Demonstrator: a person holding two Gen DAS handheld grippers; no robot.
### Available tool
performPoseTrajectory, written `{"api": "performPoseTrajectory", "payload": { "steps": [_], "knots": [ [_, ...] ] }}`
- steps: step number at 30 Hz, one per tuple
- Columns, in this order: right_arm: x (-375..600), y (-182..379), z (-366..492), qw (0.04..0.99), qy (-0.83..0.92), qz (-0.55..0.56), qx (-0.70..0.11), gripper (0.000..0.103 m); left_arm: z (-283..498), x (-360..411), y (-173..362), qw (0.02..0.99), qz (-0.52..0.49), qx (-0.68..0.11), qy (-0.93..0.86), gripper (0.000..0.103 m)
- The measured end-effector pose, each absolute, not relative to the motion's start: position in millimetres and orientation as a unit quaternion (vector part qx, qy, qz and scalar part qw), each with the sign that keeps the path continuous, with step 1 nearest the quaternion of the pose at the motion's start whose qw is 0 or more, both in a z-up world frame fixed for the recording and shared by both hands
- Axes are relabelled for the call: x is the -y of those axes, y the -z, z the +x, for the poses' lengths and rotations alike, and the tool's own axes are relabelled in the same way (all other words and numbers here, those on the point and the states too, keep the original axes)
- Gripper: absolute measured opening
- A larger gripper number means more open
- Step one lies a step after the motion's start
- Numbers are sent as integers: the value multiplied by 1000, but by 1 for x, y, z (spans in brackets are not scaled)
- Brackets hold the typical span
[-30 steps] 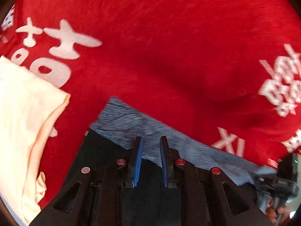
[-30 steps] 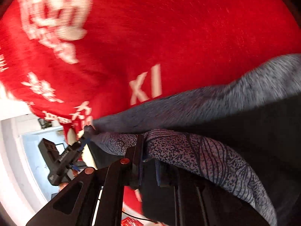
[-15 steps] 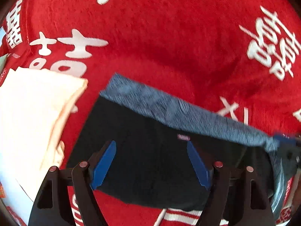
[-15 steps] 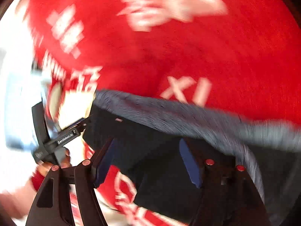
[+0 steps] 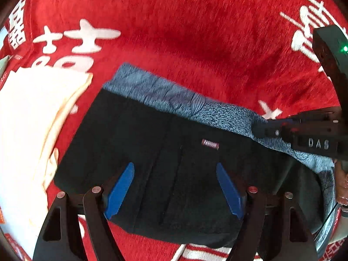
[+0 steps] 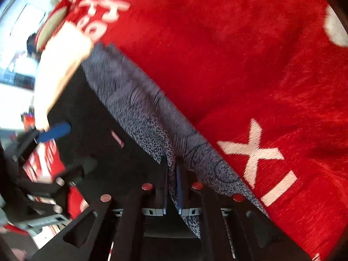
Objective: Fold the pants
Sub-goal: 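Lift the pants with both grippers and fold them over onto the other half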
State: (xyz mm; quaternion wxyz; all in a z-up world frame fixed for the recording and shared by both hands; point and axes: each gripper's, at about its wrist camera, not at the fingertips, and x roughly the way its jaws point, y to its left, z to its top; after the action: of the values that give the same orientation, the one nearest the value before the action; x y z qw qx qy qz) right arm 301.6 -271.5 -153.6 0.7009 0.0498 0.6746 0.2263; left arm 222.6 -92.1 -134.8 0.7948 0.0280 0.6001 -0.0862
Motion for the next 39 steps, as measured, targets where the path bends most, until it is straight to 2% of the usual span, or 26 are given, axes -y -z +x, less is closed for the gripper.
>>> {"api": "performPoseTrajectory", "payload": {
  "steps": [6,9,11,12,15,20,22,25,27,29,31,39],
  "knots": [
    [269,174,319,700,-190,46,-687,4,256,91,132,807,39,-586,63,78],
    [269,168,314,711,-180,57,-678,7,273,89,128,816,52,-574,54,78],
    [277,152,305,722,-172,68,-666,23,282,88,137,811,66,-580,48,78],
    [288,142,300,726,-171,82,-661,24,287,88,145,806,71,-586,41,78],
    [309,124,281,720,-180,125,-659,24,295,84,163,800,80,-594,17,79],
    [325,132,233,703,-165,116,-682,24,301,84,172,809,89,-581,-10,93],
    [326,153,226,702,-134,84,-694,22,305,82,173,805,79,-587,-17,93],
    [347,154,225,723,-136,135,-664,19,305,84,162,801,77,-593,-22,93],
    [360,143,221,728,-120,167,-654,26,290,91,145,805,87,-586,0,93],
    [374,126,209,737,-123,186,-638,43,271,100,133,806,99,-583,26,93],
    [387,111,191,747,-119,198,-623,55,247,112,123,801,111,-585,53,93],
    [414,93,90,744,-51,234,-624,57,126,172,112,753,153,-622,149,93]
  ]
}}
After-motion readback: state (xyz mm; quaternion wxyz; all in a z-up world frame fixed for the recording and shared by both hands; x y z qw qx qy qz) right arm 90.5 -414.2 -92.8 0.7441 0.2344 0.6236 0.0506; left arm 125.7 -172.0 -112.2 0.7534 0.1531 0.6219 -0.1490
